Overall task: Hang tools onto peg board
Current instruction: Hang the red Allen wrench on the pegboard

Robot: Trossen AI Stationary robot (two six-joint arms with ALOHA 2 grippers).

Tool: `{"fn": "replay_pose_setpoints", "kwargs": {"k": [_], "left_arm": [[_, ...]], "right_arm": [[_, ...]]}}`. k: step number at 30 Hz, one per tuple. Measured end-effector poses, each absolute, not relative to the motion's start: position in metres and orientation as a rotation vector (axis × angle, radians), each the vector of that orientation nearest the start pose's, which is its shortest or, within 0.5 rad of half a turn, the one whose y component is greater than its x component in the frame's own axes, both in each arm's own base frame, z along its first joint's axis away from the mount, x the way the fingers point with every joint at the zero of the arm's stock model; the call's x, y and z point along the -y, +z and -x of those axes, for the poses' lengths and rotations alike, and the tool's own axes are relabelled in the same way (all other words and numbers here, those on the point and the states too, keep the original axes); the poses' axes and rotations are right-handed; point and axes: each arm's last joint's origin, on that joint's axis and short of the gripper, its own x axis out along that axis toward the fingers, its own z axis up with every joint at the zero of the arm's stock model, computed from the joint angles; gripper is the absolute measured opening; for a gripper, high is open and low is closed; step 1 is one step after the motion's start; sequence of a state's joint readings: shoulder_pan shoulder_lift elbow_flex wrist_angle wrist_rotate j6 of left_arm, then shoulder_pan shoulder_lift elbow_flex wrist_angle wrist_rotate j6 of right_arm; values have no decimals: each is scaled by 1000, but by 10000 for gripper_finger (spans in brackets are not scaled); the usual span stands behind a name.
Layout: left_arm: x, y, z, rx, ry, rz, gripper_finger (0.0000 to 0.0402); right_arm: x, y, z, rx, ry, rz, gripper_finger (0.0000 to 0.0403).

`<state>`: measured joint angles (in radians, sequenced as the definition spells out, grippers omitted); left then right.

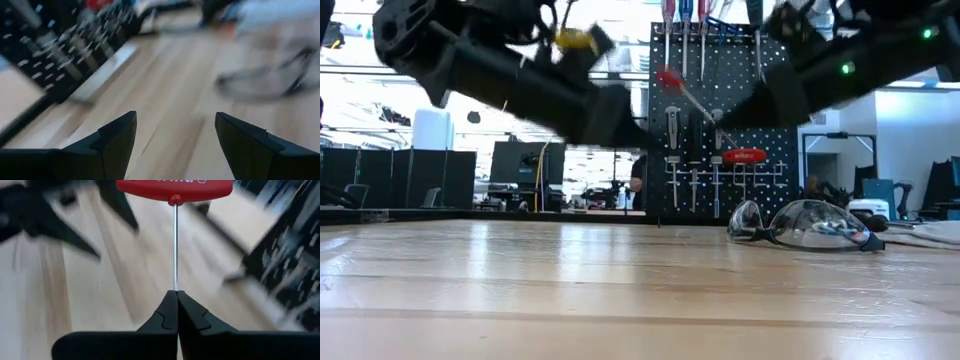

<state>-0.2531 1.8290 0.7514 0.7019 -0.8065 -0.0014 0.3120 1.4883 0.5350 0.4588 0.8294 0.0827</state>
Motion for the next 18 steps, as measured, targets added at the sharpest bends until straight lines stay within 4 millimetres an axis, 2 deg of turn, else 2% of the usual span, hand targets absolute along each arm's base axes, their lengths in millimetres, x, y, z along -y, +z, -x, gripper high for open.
{"fn": "replay_pose_setpoints", "kwargs": {"k": [4,8,13,18], "left_arm": [[63,157,-333,-84,411,-88,264],[56,173,-336,65,359,-108,264],[53,187,-346,139,297,-94,257],[53,194,-349,177,302,-93,216]], "right_arm": [[-75,165,-272,-221,-509,243,0],[-80,171,-281,-92,-515,295,0],[-83,175,-288,-69,-520,358,0],[-85,175,-288,-71,-527,358,0]]}}
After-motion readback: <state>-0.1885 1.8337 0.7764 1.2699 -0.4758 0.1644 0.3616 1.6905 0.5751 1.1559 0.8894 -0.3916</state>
